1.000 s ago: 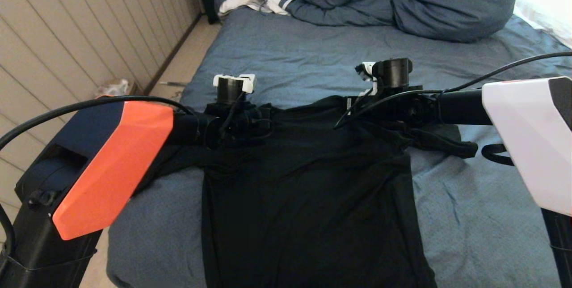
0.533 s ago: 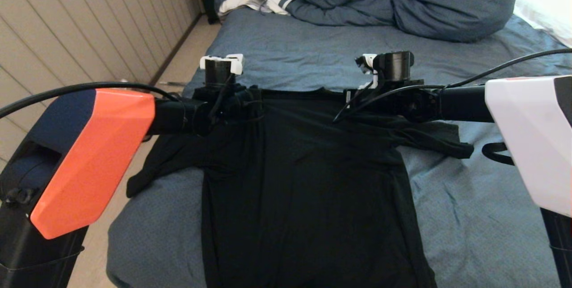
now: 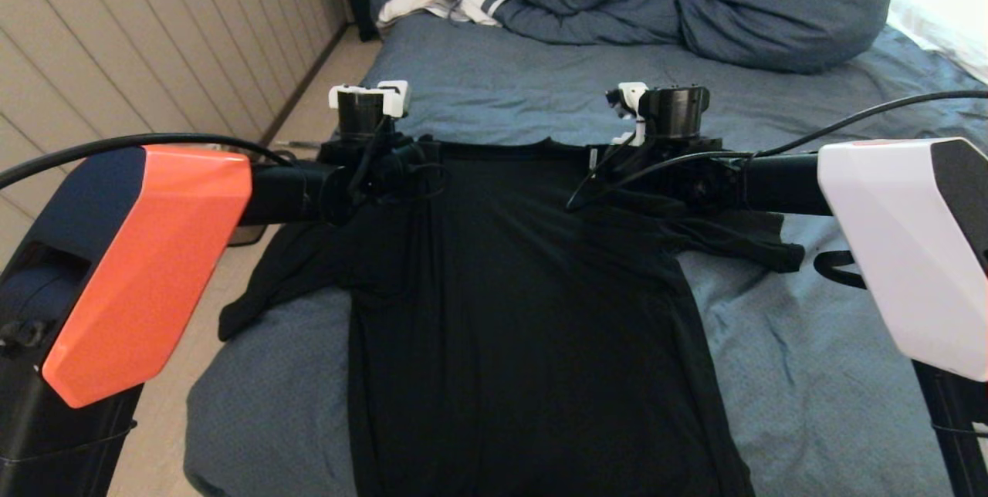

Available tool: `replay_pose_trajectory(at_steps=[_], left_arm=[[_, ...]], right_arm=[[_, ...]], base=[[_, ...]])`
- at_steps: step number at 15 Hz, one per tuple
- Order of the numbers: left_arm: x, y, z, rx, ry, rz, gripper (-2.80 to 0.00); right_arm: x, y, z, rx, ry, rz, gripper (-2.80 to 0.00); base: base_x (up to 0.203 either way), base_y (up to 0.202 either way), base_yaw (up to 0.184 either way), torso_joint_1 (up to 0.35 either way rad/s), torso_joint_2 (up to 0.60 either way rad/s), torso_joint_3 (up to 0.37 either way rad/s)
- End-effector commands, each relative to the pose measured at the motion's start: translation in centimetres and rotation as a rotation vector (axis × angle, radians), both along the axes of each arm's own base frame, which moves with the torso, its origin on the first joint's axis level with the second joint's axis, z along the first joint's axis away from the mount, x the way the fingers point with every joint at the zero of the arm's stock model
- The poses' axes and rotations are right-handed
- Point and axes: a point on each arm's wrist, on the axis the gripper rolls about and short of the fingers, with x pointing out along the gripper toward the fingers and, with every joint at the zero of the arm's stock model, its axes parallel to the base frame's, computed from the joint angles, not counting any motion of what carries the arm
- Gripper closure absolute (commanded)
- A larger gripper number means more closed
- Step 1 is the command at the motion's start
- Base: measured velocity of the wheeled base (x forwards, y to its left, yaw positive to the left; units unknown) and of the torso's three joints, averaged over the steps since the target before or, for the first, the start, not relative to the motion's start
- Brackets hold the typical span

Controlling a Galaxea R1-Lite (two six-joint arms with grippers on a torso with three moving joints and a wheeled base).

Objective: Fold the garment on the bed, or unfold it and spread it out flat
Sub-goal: Unford the black T-shirt

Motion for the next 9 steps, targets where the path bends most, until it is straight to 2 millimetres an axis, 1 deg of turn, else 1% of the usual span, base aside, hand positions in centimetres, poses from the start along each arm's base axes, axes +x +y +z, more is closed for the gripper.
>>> replay_pose_trajectory(at_steps=[1, 4, 8, 9], left_arm=[[0.3, -0.1, -0.5, 0.012, 0.0, -0.001, 0.0], [0.8, -0.1, -1.4, 0.03, 0.012, -0.001, 0.0], [0.9, 0.0, -1.7, 0.042, 0.014, 0.005, 0.0], [0.9, 0.0, -1.7, 0.042, 0.014, 0.003, -2.8]], right_arm=[[0.5, 0.2, -0.9, -0.003, -0.002, 0.003, 0.0], [0.8, 0.0, -1.4, -0.021, 0.0, 0.001, 0.0], [0.7, -0.2, -1.0, -0.019, -0.008, 0.004, 0.0], [0.7, -0.3, -1.0, -0.019, -0.008, 0.004, 0.0]], base=[[0.0, 0.0, 0.0, 0.0, 0.0, 0.0], [0.0, 0.0, 0.0, 0.0, 0.0, 0.0], [0.0, 0.0, 0.0, 0.0, 0.0, 0.0], [0.0, 0.0, 0.0, 0.0, 0.0, 0.0]])
